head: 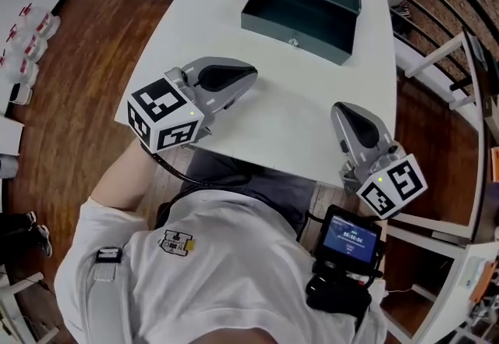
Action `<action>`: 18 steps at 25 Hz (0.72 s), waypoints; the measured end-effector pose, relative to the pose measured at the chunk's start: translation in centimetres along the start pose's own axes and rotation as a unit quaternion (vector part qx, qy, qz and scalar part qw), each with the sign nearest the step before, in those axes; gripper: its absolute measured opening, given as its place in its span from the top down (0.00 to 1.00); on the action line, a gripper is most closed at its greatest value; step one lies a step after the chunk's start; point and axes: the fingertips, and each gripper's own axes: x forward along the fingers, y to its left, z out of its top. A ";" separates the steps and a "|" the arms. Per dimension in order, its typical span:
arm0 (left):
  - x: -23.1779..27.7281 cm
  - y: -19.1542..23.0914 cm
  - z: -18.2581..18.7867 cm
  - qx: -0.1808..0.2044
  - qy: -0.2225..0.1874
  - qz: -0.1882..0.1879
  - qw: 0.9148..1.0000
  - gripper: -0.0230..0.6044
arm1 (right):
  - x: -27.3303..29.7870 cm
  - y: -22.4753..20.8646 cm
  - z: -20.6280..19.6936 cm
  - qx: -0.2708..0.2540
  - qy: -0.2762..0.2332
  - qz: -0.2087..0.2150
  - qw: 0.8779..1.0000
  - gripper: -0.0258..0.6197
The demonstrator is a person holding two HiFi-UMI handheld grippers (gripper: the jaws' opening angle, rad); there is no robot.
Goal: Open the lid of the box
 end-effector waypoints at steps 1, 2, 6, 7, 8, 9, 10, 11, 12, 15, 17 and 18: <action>-0.1 0.0 0.1 0.000 -0.002 0.002 1.000 0.96 | 0.1 0.0 0.0 0.002 0.003 0.000 1.000 0.96; -0.1 0.1 0.2 0.000 -0.004 0.004 1.000 0.96 | 0.1 0.0 -0.1 0.003 0.004 -0.001 1.000 0.96; -0.1 0.3 0.3 0.002 -0.009 0.011 1.000 0.96 | 0.0 -0.2 -0.1 0.004 0.003 -0.005 1.000 0.96; -0.1 0.3 0.3 0.002 -0.010 0.011 1.000 0.96 | 0.0 -0.2 -0.1 0.004 0.003 -0.006 1.000 0.96; -0.1 0.3 0.3 0.002 -0.010 0.011 1.000 0.96 | 0.0 -0.2 -0.1 0.004 0.004 -0.006 1.000 0.96; -0.1 0.3 0.3 0.002 -0.009 0.011 1.000 0.96 | 0.0 -0.2 -0.1 0.005 0.004 -0.006 1.000 0.96; 0.0 0.3 0.2 0.001 -0.008 0.010 1.000 0.96 | 0.0 -0.2 -0.1 0.004 0.004 -0.006 1.000 0.96; 0.0 0.2 0.2 0.001 -0.006 0.010 1.000 0.96 | 0.0 -0.2 -0.1 0.004 0.004 -0.006 1.000 0.96; 0.0 0.2 0.2 0.000 -0.004 0.009 1.000 0.96 | 0.0 -0.2 -0.1 0.004 0.004 -0.006 1.000 0.96; -0.1 0.2 0.2 -0.005 0.001 0.010 1.000 0.96 | 0.1 -0.1 -0.1 0.004 0.004 -0.005 1.000 0.96; -0.2 0.2 0.2 -0.006 0.002 0.012 1.000 0.96 | 0.2 0.0 -0.1 0.003 0.004 -0.003 1.000 0.96; -0.2 0.2 0.2 -0.006 0.003 0.013 1.000 0.96 | 0.2 0.0 -0.1 0.003 0.004 -0.003 1.000 0.96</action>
